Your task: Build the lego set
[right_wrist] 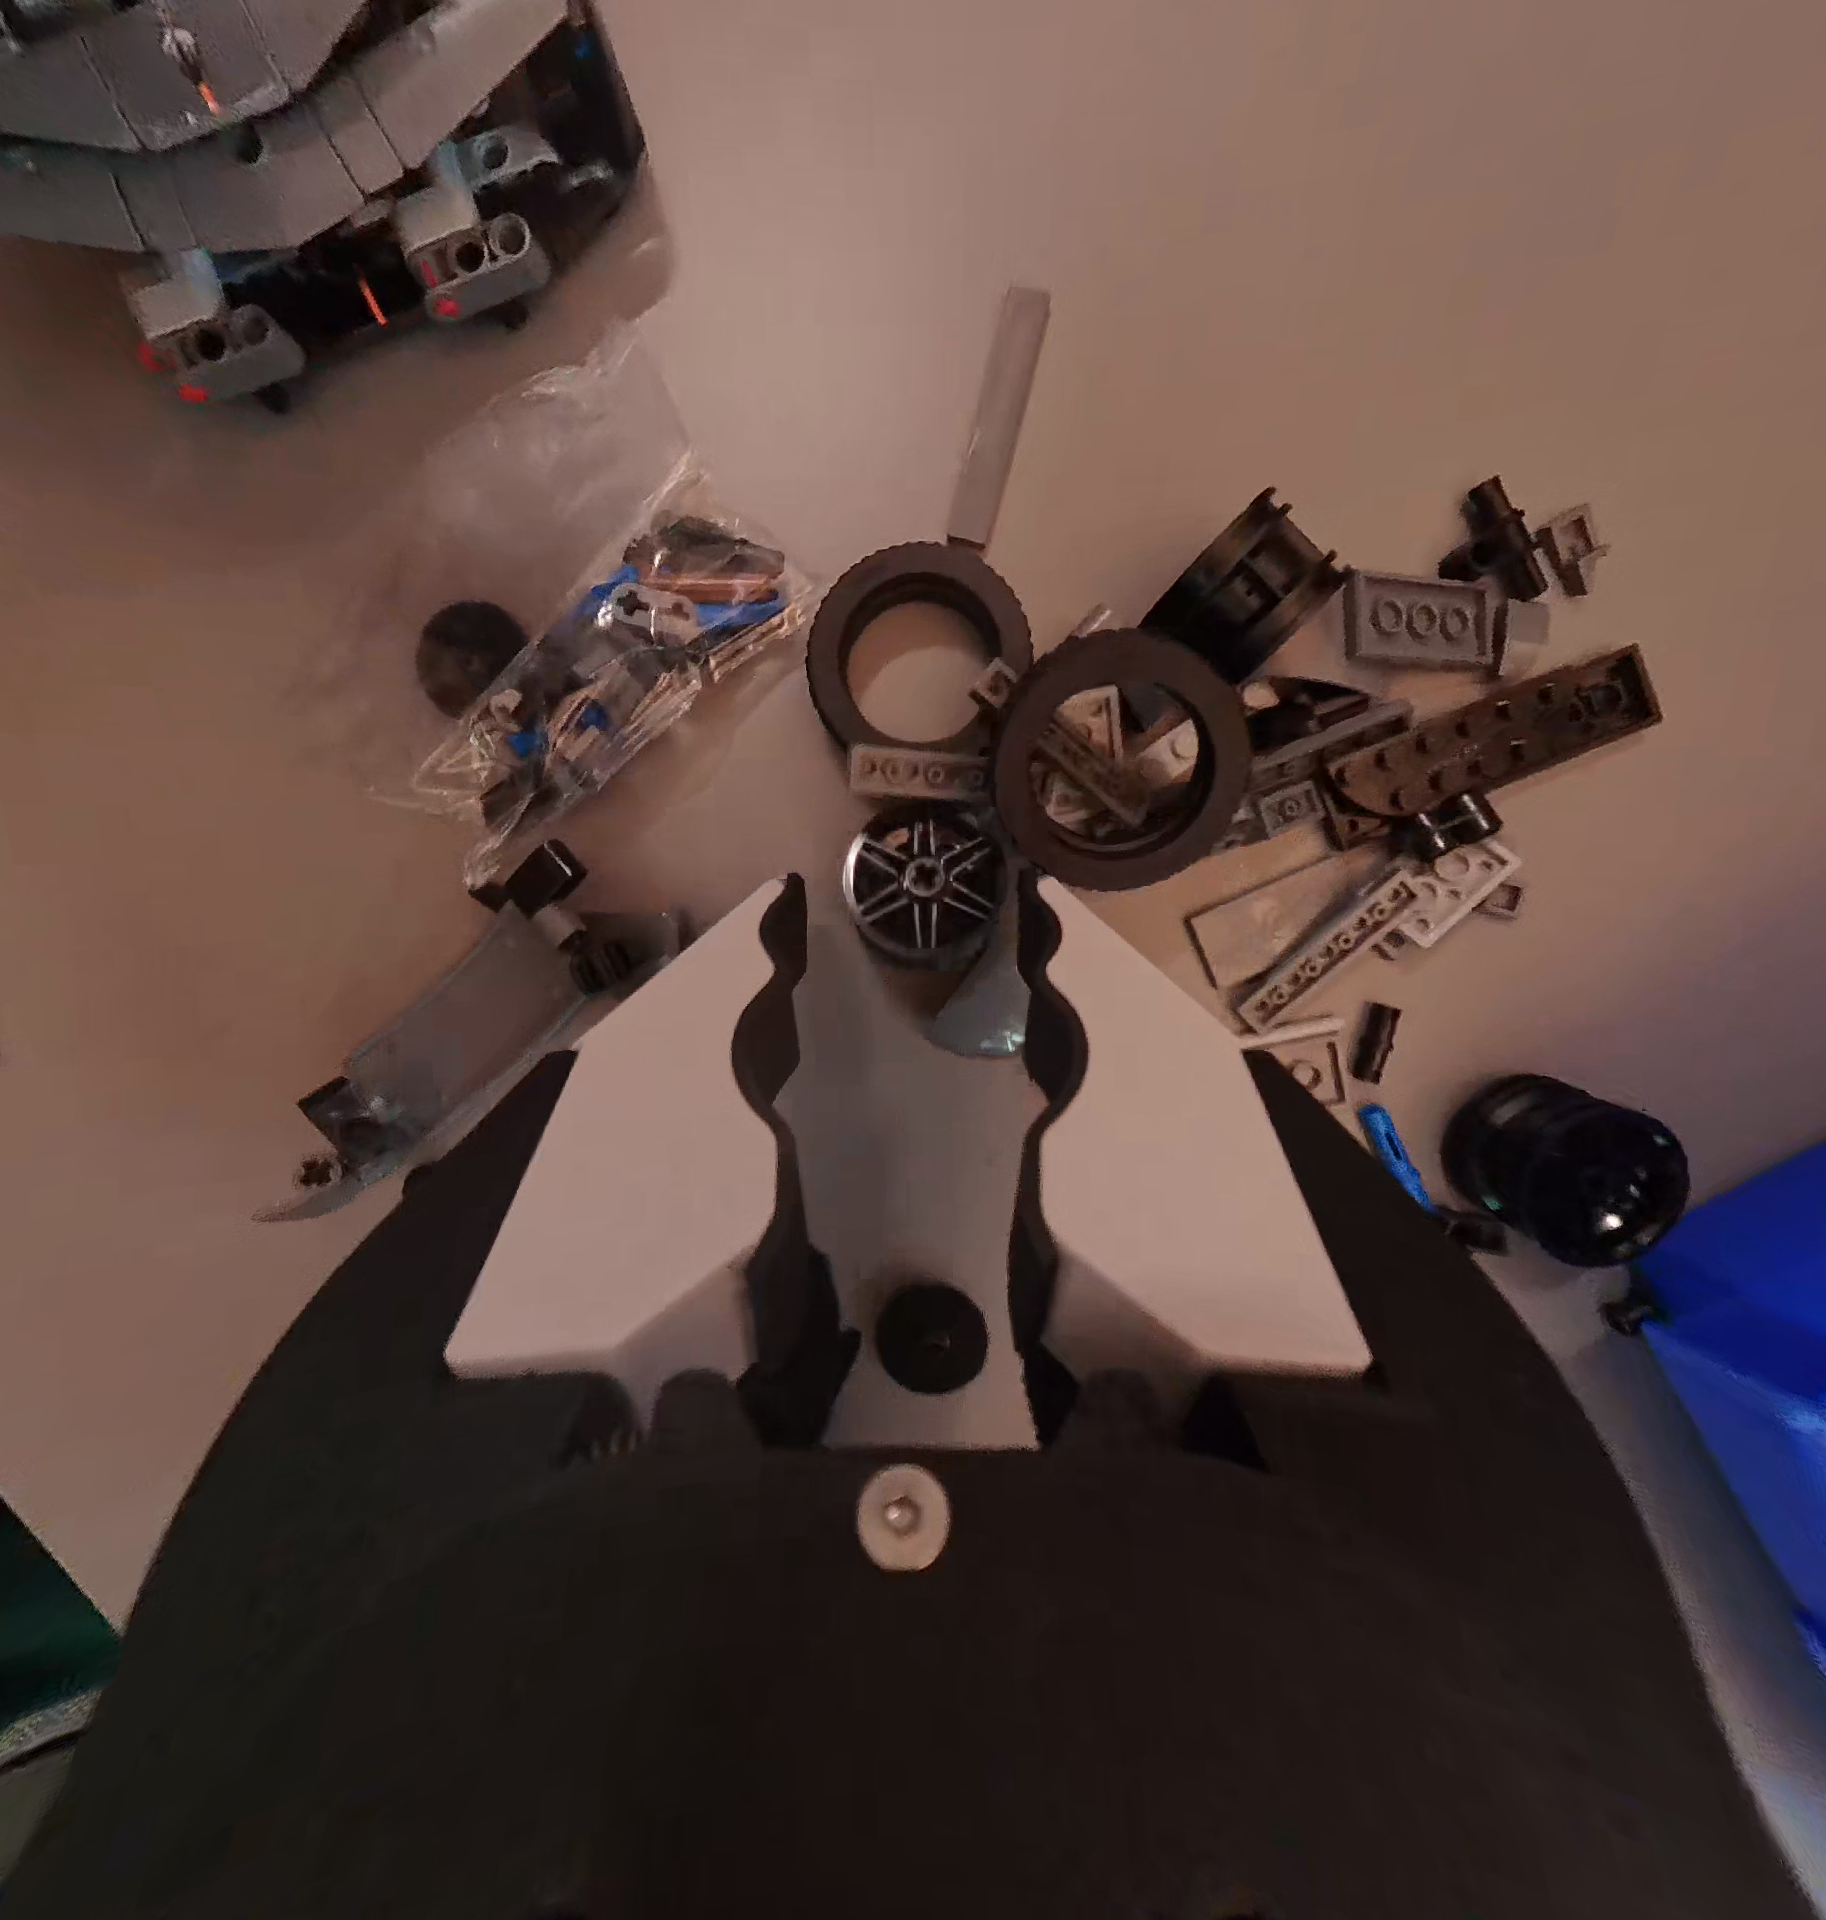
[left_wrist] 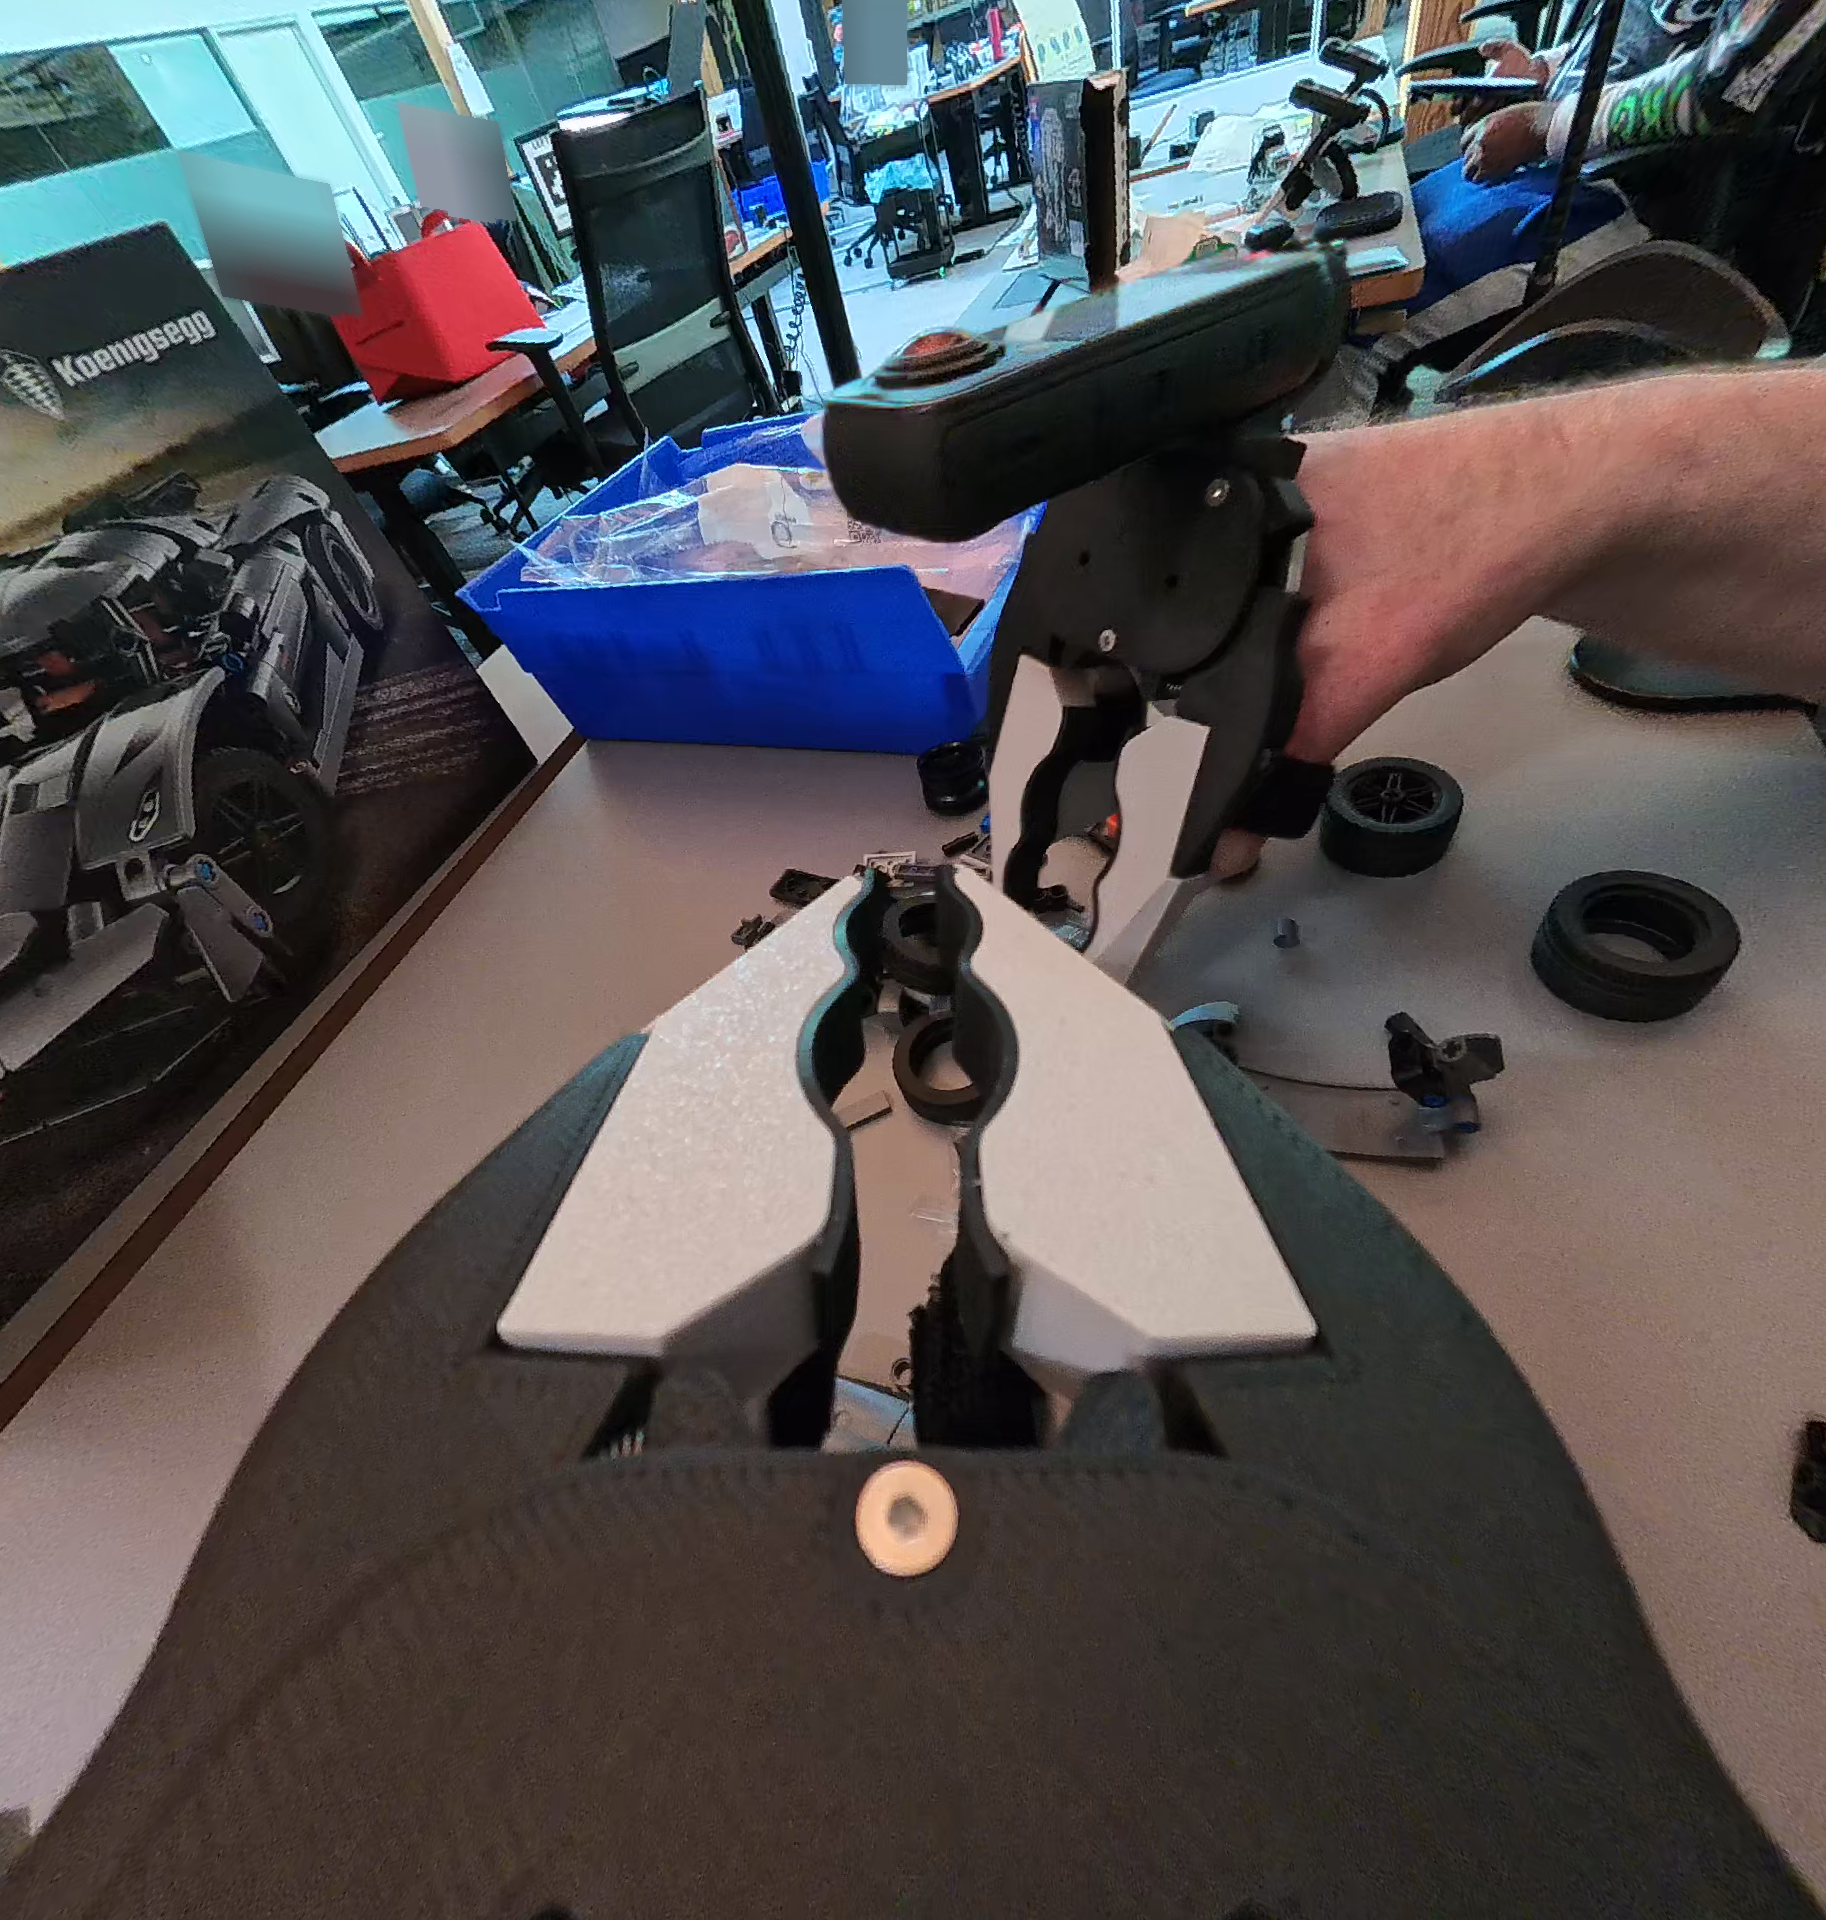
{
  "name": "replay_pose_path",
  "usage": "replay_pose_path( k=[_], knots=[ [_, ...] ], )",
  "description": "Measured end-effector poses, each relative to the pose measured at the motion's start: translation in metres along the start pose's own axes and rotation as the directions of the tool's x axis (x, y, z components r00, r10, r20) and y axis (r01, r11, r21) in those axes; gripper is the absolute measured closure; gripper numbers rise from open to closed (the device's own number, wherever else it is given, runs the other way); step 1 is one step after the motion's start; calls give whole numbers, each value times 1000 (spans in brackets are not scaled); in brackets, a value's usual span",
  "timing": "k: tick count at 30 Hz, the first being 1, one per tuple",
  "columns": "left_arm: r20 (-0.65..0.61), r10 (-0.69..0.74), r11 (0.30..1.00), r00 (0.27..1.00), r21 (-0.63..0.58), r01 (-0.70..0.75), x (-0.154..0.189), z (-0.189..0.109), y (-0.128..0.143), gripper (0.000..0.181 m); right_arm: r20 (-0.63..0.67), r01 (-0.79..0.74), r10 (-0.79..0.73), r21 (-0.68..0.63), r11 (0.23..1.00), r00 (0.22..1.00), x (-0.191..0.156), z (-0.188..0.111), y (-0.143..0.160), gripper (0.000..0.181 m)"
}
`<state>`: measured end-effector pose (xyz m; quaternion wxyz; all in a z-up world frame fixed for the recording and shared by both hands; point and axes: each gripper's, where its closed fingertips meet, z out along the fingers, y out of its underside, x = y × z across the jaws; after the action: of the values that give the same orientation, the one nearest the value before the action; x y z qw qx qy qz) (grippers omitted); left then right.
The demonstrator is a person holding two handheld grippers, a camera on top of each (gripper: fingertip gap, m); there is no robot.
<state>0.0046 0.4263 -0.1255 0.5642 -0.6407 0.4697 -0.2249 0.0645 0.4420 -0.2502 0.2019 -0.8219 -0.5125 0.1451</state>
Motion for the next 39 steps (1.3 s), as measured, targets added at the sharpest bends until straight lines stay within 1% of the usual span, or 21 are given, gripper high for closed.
replay_pose_path(
  k=[2, 4, 9, 11, 14, 18, 21, 23, 25, 27, 29, 31, 36, 39],
  knots=[
    [-1, 2, 1000, 1000, 0, -2, 0, 0, 0, 174, 21, -20, 20, 6, 1000, 1000, -2, 4, -3, 142],
    [-1, 2, 1000, 1000, 0, -2, 0, 0, 0, 174, 0, -14, 14, -17, 1000, 1000, 1, 7, -1, 151],
    [-6, 2, 1000, 1000, -1, -2, 1, 0, 0, 174, -7, 23, -23, 17, 1000, 1000, -1, 2, -5, 151],
    [-8, 6, 1000, 1000, -1, -6, 2, 0, 0, 174, -28, 69, -68, 48, 996, 997, -3, -7, -6, 151],
    [-12, 18, 1000, 1000, -5, -18, 5, 0, -2, 173, -104, 182, -174, 73, 981, 979, -11, -28, -1, 151],
    [-33, 49, 999, 998, -10, -49, 15, -6, -17, 171, -111, 206, -191, 144, 968, 975, -32, -66, 19, 151],
    [-81, 64, 998, 995, -1, -64, 34, -8, -31, 171, -73, 220, -209, 195, 956, 975, -56, -92, 42, 151],
    [-138, 89, 994, 986, -46, -96, 54, -3, -28, 175, -61, 226, -218, 209, 951, 974, -70, -103, 58, 151],
    [-168, 139, 985, 976, -79, -154, 71, 3, -24, 179, -49, 224, -219, 215, 951, 974, -83, -107, 72, 152],
    [-209, 184, 969, 960, -124, -213, 88, 10, -18, 181, -46, 239, -235, 216, 947, 971, -93, -105, 82, 151],
    [-266, 206, 959, 942, -139, -249, 108, 17, -16, 181, -47, 258, -254, 224, 940, 966, -101, -101, 88, 151],
    [-318, 206, 948, 925, -168, -269, 127, 24, -11, 181, -65, 266, -258, 202, 943, 964, -103, -93, 93, 151],
    [-424, 180, 945, 888, -175, -275, 172, 39, -1, 181, -61, 278, -271, 190, 942, 961, -111, -80, 100, 151],
    [-457, 184, 936, 870, -190, -298, 185, 47, 8, 181, -51, 281, -277, 158, 946, 960, -112, -72, 107, 151]
  ],
)
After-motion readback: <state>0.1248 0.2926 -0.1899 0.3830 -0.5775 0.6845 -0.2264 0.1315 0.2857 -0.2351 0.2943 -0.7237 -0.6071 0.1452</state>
